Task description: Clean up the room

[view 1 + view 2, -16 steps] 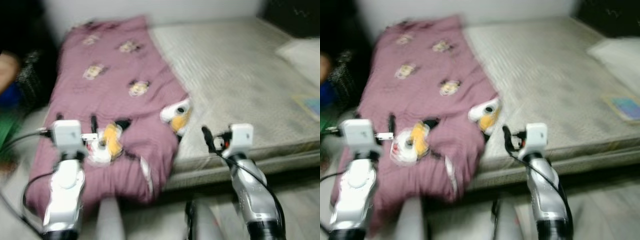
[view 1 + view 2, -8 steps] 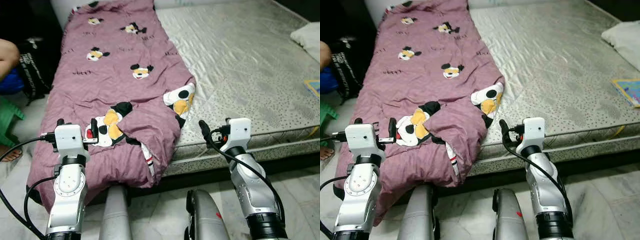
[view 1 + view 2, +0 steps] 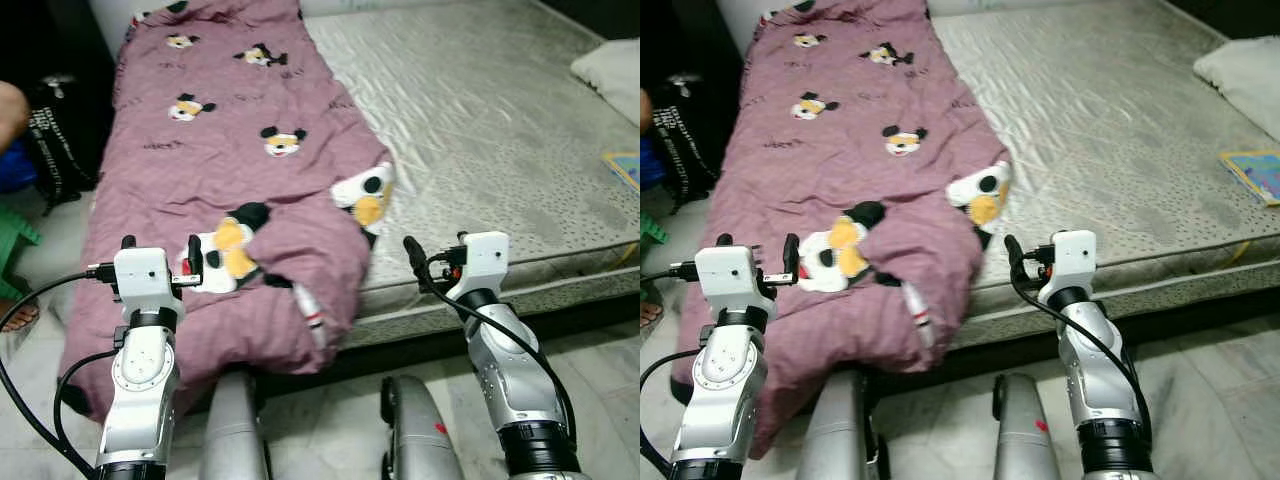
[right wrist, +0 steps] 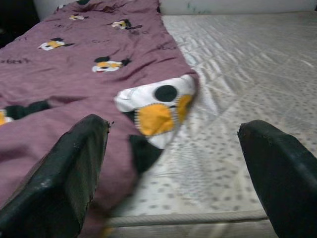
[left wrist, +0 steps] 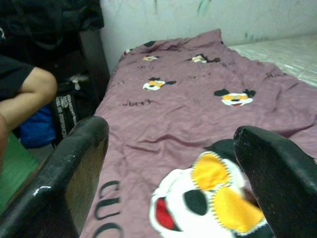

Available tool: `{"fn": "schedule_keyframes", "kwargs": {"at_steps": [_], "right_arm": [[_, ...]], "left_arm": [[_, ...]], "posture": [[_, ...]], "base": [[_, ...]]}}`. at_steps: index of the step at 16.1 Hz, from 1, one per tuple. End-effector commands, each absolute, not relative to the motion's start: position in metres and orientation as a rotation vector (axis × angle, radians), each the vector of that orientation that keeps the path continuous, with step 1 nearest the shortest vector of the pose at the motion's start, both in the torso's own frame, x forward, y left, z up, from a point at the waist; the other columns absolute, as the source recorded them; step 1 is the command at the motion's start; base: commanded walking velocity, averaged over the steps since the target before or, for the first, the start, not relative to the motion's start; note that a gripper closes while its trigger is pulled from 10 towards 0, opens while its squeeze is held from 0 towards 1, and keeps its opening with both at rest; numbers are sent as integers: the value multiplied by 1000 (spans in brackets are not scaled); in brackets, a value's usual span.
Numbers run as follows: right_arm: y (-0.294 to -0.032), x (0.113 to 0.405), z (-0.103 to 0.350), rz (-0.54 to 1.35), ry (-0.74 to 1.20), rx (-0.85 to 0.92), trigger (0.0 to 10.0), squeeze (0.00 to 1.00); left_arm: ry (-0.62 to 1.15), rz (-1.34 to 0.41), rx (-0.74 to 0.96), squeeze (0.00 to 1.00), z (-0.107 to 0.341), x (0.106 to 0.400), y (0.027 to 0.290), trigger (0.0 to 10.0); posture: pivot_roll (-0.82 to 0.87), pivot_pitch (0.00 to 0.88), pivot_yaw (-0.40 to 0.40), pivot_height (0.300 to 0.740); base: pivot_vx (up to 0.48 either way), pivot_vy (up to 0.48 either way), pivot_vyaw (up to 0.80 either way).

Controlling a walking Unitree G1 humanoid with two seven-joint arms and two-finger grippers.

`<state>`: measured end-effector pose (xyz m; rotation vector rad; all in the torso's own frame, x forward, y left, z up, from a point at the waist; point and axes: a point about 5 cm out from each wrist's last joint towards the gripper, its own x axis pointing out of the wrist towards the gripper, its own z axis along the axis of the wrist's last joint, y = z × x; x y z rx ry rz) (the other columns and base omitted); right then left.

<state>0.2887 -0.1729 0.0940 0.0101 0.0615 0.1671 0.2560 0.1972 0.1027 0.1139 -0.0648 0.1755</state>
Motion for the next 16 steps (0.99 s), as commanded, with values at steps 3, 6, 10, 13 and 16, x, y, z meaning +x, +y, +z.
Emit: {"fn": "schedule_keyframes", "kwargs": {"at_steps": [3, 6, 10, 13, 16], "right_arm": [[-168, 290, 93, 183, 64, 14, 10000, 0], [-168, 291, 93, 186, 65, 6, 10000, 0], [-167, 291, 92, 195, 67, 5, 10000, 0], [-167, 291, 93, 201, 62, 3, 10000, 0], [-165, 296, 95, 307, 53, -111, 10000, 0]], "left_arm": [[-59, 181, 111, 0, 102, 256, 199, 10000], [-58, 174, 117, 0, 102, 256, 197, 10000], [-57, 168, 116, 0, 102, 256, 197, 10000], [-53, 172, 110, 0, 101, 257, 197, 10000], [-68, 208, 122, 0, 105, 257, 199, 10000]], "posture": [[-32, 75, 52, 554], [-33, 76, 52, 554], [-34, 72, 53, 549], [-33, 67, 53, 524], [-26, 66, 54, 524]], "base": [[0, 320, 0], [0, 0, 0], [0, 0, 0], [0, 0, 0], [0, 0, 0]]}}
